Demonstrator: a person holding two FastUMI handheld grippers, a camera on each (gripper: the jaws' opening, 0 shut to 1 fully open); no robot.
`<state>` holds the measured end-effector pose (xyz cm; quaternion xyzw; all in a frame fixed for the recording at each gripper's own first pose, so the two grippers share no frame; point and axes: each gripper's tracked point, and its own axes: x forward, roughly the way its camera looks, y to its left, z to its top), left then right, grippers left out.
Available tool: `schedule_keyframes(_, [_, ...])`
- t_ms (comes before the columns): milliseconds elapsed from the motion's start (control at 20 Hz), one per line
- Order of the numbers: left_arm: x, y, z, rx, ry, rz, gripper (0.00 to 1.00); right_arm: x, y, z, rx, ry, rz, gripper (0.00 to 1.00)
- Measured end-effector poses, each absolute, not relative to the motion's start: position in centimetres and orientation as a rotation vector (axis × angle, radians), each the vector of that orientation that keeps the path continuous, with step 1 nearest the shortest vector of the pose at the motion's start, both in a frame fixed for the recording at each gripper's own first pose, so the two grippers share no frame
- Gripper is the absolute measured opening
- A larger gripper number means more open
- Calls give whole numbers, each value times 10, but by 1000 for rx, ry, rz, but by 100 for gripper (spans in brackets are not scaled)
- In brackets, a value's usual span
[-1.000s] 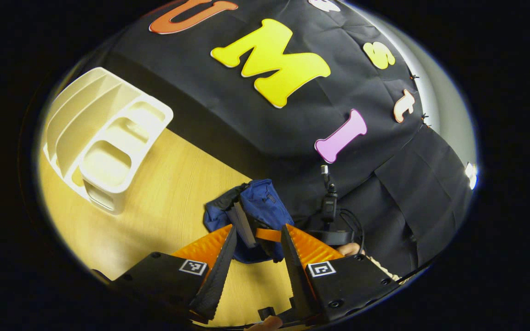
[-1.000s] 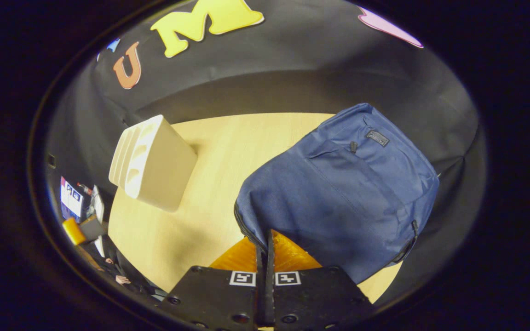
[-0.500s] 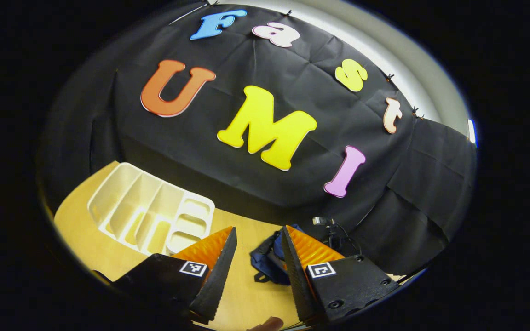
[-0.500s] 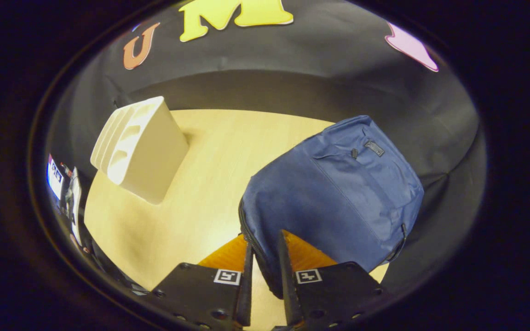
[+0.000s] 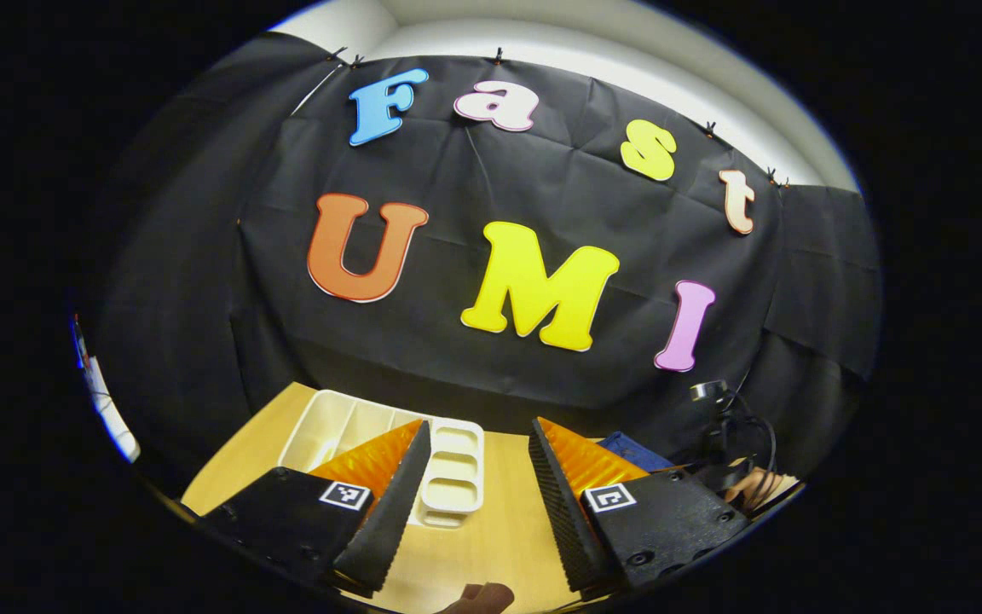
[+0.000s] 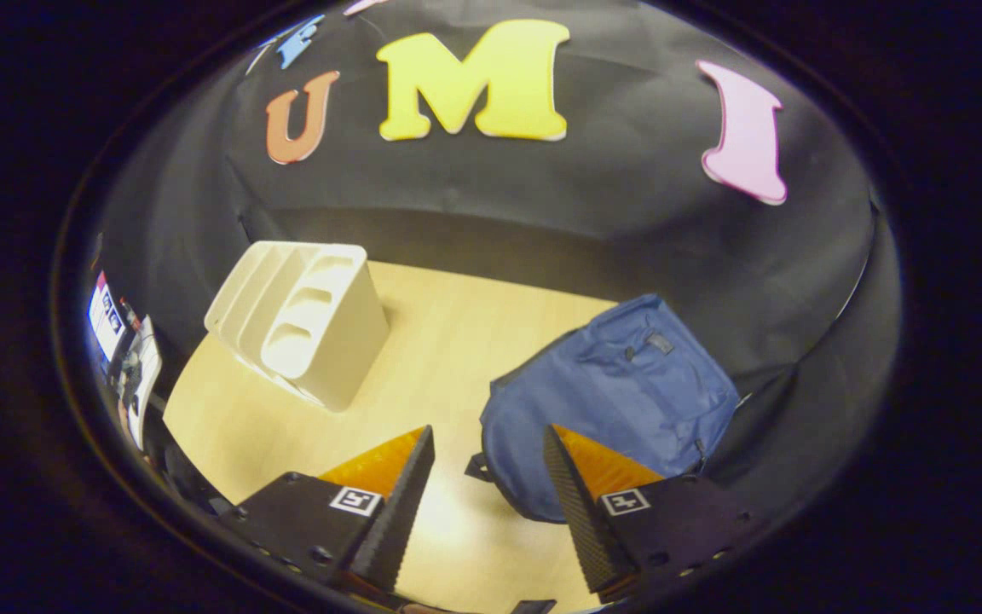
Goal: Open the schoolbag, grab two books from the bookshelf and put them into the schoolbag.
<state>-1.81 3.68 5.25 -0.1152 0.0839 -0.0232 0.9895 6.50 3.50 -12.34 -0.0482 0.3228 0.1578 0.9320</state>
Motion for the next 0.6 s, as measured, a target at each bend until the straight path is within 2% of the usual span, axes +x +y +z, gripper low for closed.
schedule_keyframes(50, [-20,41,55,-192,166,-30,80,57,36,-107,-112,614,318,89])
schedule_keyframes(100, [-22,47,58,-150,159,-4,85,47,34,-93,-119,580,298,91])
schedule_keyframes(150, [-24,53,61,-113,148,21,98,38,35,-81,-121,546,287,95])
schedule_keyframes(300, [-35,69,68,-9,130,101,99,2,43,-44,-49,448,268,96])
schedule_keyframes(600, [-55,48,51,0,107,77,98,-48,47,3,25,224,168,96])
